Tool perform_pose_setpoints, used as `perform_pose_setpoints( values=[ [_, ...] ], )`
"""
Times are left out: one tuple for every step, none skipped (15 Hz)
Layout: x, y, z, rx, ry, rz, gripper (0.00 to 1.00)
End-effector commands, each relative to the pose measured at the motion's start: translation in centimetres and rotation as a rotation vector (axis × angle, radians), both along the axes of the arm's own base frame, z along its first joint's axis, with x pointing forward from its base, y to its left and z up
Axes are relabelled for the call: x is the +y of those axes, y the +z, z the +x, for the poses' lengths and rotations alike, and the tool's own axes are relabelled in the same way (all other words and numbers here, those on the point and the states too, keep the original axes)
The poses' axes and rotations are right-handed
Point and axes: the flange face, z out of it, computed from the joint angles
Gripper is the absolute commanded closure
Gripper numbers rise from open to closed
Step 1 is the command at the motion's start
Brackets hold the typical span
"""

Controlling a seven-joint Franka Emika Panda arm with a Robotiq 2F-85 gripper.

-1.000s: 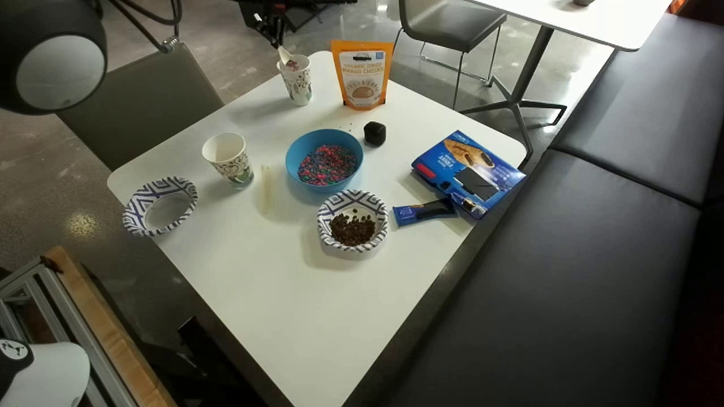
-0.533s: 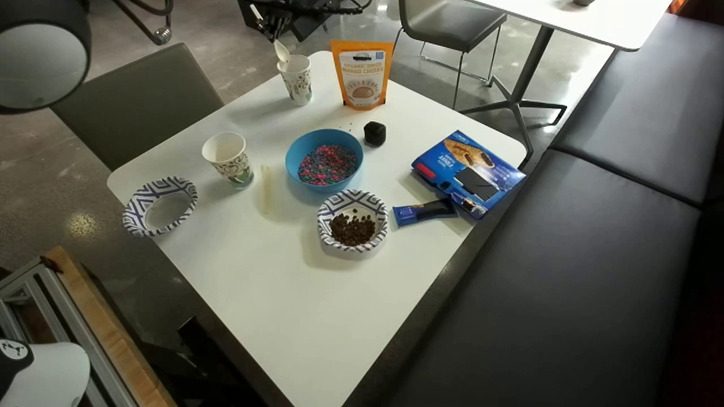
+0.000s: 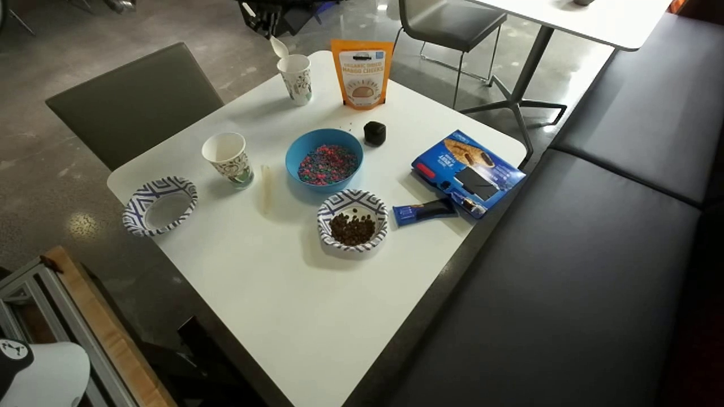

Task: Use the plastic spoon to put some of the contents of the blue bowl into the paper cup next to the orange packet

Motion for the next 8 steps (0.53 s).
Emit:
perform_pose_setpoints(
  values=[
    [2.2,3.4,-3.8,-0.049,-0.033,-0.137,0.96],
    [3.0,4.4,-4.6,-0.081,-0.051,-0.166,0.96],
    [3.6,5.2,-5.3,-0.102,-0.073,-0.192,0.96],
    [4.2,5.9,-6.0,-0.129,-0.096,-0.219,0.96],
    [4.7,6.6,-6.8,-0.145,-0.124,-0.251,0.96],
    [4.8,6.9,-7.4,-0.158,-0.156,-0.281,0.96],
    [4.7,7.1,-8.1,-0.161,-0.192,-0.313,0.96],
    [4.2,7.1,-8.8,-0.163,-0.229,-0.345,0.96]
  ],
)
